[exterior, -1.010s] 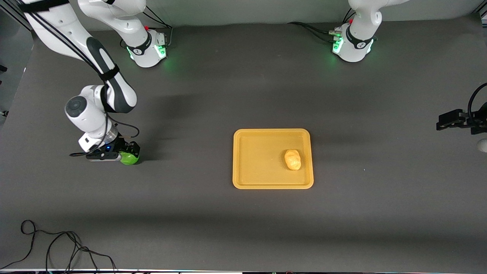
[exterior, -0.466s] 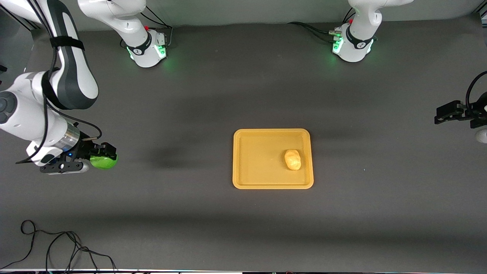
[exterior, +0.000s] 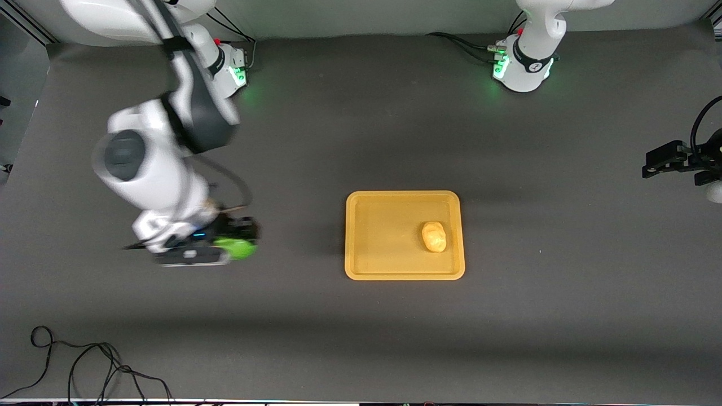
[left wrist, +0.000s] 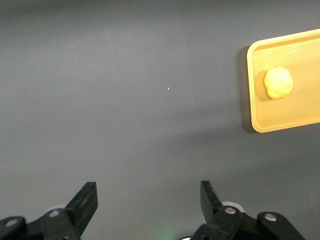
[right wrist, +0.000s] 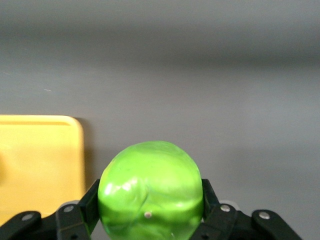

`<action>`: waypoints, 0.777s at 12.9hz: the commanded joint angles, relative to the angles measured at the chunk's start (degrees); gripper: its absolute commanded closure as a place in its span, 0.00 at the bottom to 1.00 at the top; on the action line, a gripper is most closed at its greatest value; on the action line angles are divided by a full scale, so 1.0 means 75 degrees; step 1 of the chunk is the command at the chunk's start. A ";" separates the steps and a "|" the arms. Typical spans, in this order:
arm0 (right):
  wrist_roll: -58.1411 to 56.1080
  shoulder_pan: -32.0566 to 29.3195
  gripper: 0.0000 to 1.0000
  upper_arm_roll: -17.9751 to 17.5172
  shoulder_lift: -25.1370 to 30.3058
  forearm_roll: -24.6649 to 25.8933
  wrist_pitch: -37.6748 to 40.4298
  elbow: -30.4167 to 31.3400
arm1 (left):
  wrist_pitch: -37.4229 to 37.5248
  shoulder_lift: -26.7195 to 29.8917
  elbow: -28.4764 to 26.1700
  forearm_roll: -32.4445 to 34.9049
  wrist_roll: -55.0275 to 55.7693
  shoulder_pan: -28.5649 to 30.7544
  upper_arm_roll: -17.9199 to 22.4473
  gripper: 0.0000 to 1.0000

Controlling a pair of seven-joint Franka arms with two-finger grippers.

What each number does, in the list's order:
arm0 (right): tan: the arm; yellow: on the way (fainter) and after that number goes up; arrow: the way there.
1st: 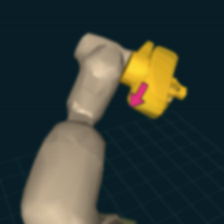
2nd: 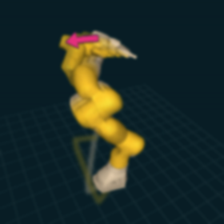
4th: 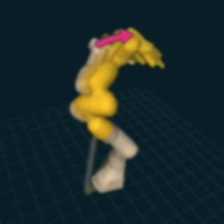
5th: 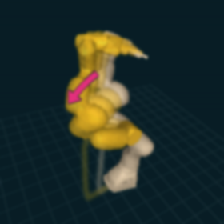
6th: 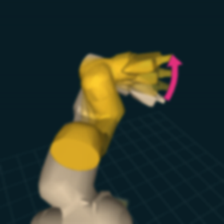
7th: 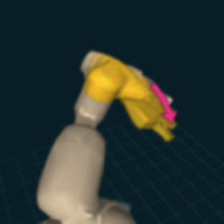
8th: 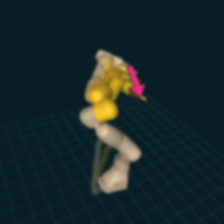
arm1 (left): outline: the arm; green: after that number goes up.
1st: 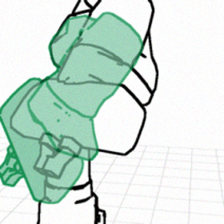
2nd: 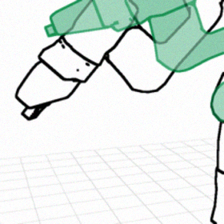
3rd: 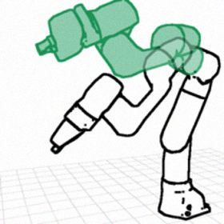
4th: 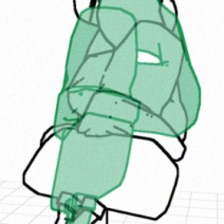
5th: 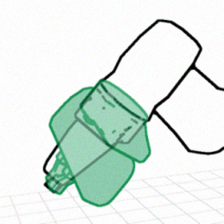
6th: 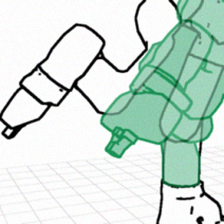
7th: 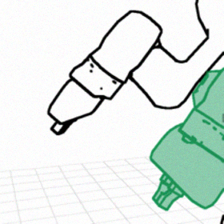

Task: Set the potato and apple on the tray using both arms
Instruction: 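Carry the apple with the right gripper over the tray beside the potato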

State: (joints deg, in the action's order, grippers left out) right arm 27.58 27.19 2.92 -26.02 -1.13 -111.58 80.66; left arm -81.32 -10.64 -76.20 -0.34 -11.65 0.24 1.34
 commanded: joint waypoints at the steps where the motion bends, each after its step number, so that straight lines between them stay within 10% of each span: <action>1: 0.1812 0.0930 0.53 0.0115 -0.1601 0.0209 0.0580 -0.2114 | 0.0037 0.0154 -0.0211 -0.0165 -0.0146 -0.0137 0.0161 0.07; 10: 0.3225 0.2539 0.57 0.0103 -0.4065 0.0444 -0.0613 -0.3724 | -0.0080 0.0024 -0.0188 -0.0002 -0.0087 -0.0079 0.0161 0.01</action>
State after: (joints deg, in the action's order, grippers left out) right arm 51.12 46.12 3.18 -53.16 1.33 -114.89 56.70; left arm -81.55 -10.75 -77.46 -0.89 -11.70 0.22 1.98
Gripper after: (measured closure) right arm 0.198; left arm 0.013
